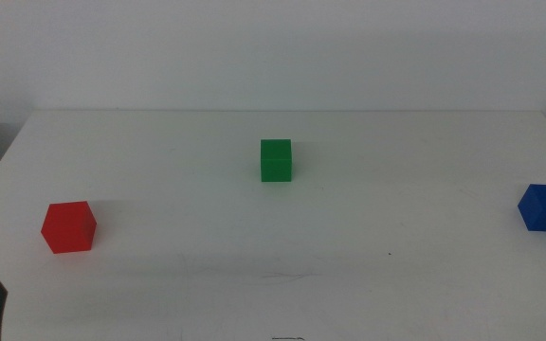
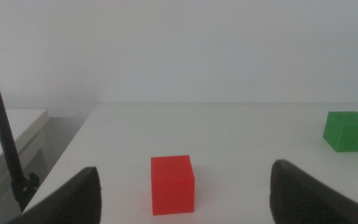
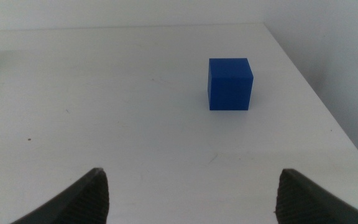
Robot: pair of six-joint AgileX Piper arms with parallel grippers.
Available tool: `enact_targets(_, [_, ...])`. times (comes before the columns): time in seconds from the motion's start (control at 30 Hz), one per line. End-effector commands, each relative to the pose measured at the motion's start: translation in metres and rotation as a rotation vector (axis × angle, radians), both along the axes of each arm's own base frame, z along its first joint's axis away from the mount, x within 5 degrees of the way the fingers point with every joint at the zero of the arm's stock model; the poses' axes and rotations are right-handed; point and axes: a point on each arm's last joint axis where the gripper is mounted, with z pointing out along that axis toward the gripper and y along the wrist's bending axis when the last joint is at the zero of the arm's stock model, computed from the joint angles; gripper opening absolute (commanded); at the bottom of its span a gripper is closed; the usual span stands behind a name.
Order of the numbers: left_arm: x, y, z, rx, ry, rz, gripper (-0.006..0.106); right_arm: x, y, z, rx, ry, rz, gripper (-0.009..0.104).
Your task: Stack red cubes first, then green, then blue cubes in a specific spot.
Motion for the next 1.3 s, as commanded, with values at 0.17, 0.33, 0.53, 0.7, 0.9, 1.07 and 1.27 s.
enact_targets(0.17, [-0.002, 0.005, 0.012, -0.016, -0.108, 0.08, 0.092, 0.0, 0.0, 0.014, -0.021, -0.12, -0.001, 0.085])
enact_targets(0.33, [0.003, 0.006, 0.035, -0.017, -0.067, 0.097, 0.092, 0.0, 0.0, 0.014, -0.021, -0.12, -0.001, 0.085])
enact_targets(0.53, [0.031, 0.007, 0.085, -0.028, 0.196, 0.081, 0.092, 0.0, 0.0, 0.014, -0.021, -0.12, -0.001, 0.085])
enact_targets(0.7, [0.054, 0.008, 0.136, -0.004, 0.347, 0.06, 0.092, 0.0, 0.0, 0.014, -0.021, -0.12, -0.001, 0.085])
enact_targets(0.9, [0.088, 0.01, 0.184, 0.011, 0.575, 0.028, 0.092, 0.0, 0.0, 0.014, -0.021, -0.12, -0.001, 0.085])
enact_targets(1.07, [0.129, 0.014, 0.197, 0.01, 0.761, 0.007, 0.092, 0.0, 0.0, 0.014, -0.021, -0.12, -0.001, 0.085])
enact_targets(1.27, [0.183, 0.017, 0.185, -0.02, 0.899, -0.013, 0.092, 0.0, 0.0, 0.014, -0.021, -0.12, -0.001, 0.085])
